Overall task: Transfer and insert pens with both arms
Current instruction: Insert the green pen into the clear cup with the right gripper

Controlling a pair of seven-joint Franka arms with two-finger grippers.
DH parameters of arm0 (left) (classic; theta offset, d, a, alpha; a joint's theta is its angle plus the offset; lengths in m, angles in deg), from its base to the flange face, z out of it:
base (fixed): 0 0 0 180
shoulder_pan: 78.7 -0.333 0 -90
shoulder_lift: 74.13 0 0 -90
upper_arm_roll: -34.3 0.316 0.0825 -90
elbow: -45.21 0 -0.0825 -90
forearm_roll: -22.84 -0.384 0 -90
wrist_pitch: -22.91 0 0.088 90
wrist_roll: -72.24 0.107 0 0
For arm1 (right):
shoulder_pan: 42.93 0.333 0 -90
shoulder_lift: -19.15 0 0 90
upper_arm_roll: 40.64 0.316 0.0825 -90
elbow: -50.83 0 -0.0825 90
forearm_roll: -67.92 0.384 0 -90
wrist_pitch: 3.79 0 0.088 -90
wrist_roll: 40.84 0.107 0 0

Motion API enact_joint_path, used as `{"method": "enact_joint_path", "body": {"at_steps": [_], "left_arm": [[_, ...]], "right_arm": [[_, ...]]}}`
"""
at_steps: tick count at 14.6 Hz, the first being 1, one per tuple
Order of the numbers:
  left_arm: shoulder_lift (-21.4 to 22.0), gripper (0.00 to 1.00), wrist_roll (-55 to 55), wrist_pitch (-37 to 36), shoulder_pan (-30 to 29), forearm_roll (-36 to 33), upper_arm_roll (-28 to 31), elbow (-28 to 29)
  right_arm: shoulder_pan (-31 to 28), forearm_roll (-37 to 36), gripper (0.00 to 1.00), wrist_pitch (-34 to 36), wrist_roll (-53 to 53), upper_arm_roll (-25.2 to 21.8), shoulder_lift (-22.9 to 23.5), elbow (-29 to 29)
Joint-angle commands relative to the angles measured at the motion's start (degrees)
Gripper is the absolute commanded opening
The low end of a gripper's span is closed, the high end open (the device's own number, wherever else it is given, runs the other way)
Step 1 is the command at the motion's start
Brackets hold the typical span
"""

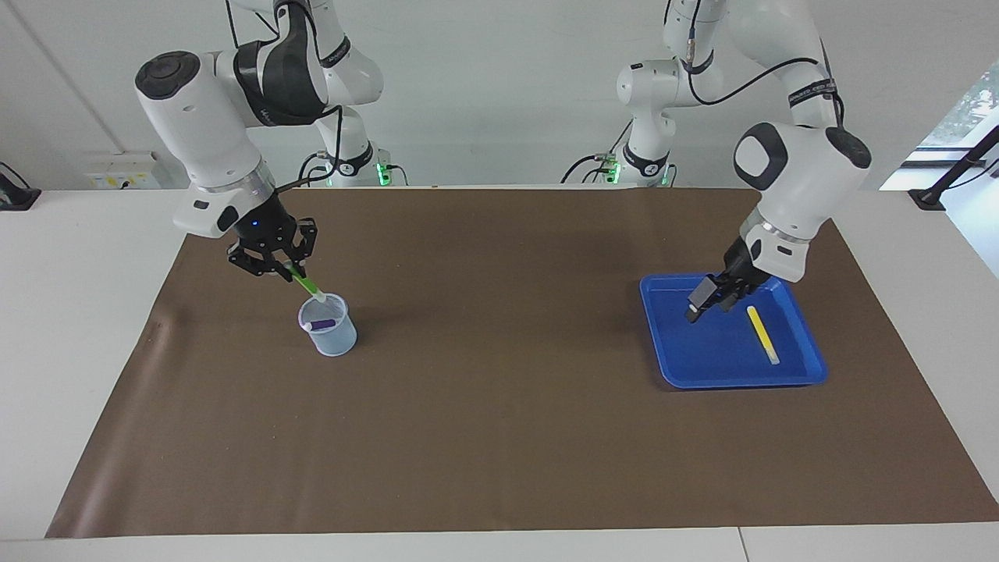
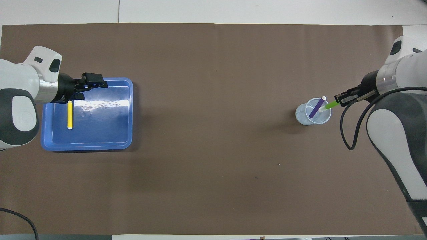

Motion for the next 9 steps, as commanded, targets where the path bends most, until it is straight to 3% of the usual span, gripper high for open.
{"method": "enact_joint_path", "body": {"at_steps": [1, 3, 5, 6, 7, 8, 9], "left_arm": [[0.5, 1.00, 10.6, -0.2, -4.0, -6.7, -0.7, 2.3], [-1.2, 1.00, 15.5, 0.1, -6.2, -11.6, -0.7, 2.5], [-2.9, 1.00, 19.4, 0.5, -7.5, -12.1, -0.7, 2.4], [-4.1, 1.00, 20.2, 0.9, -7.9, -13.4, -0.7, 2.4], [-5.1, 1.00, 20.3, 2.1, -8.2, -15.8, -0.7, 2.4], [-6.5, 1.00, 20.6, 3.7, -9.0, -16.4, -0.7, 2.3], [-8.1, 1.00, 20.7, 4.8, -9.4, -16.5, -0.7, 1.9]], "right_arm": [[-0.4, -1.3, 0.00, -5.5, -0.3, 0.9, -1.0, 6.1], [-0.3, -1.3, 0.00, -8.2, -0.2, 0.9, -1.0, 7.9], [-0.3, -1.3, 0.00, -10.5, -0.4, 0.9, -1.4, 10.6], [-0.3, -1.3, 0.23, -10.2, -0.6, 0.9, -1.5, 10.6], [-0.3, -1.3, 0.75, -10.0, -0.6, 0.9, -1.5, 10.5], [-0.2, -1.3, 1.00, -9.9, -0.7, 0.9, -1.5, 10.2], [-0.3, -1.3, 1.00, -9.2, -1.0, 0.9, -1.5, 9.8]]}}
